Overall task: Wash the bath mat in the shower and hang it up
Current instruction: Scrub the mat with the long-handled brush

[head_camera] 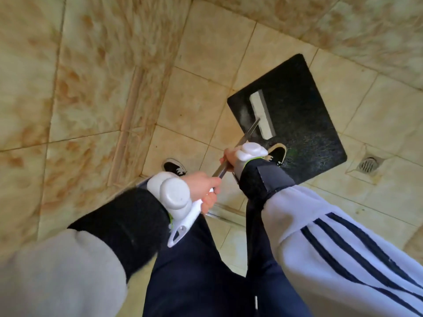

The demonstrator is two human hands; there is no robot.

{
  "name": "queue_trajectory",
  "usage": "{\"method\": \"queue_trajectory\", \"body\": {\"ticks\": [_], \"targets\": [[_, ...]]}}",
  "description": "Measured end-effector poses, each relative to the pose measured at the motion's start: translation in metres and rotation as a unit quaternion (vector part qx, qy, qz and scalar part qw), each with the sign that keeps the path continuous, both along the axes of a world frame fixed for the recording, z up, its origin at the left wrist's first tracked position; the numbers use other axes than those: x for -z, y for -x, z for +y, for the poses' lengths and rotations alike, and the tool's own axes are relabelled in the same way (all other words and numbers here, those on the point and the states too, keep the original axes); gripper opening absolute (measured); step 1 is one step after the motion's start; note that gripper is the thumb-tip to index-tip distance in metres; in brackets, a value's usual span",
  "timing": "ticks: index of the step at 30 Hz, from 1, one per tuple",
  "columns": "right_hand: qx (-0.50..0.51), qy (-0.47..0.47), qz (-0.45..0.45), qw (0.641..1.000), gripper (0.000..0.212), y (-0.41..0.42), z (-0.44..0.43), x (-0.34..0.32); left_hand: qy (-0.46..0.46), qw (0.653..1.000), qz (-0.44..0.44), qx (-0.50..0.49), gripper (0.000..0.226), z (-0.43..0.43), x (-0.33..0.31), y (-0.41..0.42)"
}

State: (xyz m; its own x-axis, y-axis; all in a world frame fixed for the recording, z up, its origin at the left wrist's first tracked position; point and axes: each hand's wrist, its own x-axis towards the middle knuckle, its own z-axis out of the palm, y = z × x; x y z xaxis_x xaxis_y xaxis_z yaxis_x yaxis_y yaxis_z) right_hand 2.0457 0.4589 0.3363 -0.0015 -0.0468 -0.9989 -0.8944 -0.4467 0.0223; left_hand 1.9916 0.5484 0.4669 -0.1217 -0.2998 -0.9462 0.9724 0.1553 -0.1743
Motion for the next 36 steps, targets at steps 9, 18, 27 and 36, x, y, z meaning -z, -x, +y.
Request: {"method": "queue_trajectory", "body": {"ticks": [9,18,27,36], "targets": [[-0.079,0.129,-0.001,0.989,0.032,-0.072,-0.138,0.032,0.190,0.964,0.052,-0.181,0.030,-0.118,0.064,-0.059],[-0.007,-0.024,0.012,1.000,0.032,-0.011,0.028,0.004,0.107,0.968,0.128,-0.186,0.038,0.049,0.025,-0.014],[0.010,0.057,-0.026,0.998,0.024,-0.040,-0.014,-0.013,0.079,0.994,0.040,-0.067,0.038,0.000,0.007,-0.042],[-0.080,0.060,-0.029,0.995,0.026,-0.062,-0.024,0.024,0.140,0.979,0.090,-0.117,0.042,-0.005,0.041,-0.059]]}}
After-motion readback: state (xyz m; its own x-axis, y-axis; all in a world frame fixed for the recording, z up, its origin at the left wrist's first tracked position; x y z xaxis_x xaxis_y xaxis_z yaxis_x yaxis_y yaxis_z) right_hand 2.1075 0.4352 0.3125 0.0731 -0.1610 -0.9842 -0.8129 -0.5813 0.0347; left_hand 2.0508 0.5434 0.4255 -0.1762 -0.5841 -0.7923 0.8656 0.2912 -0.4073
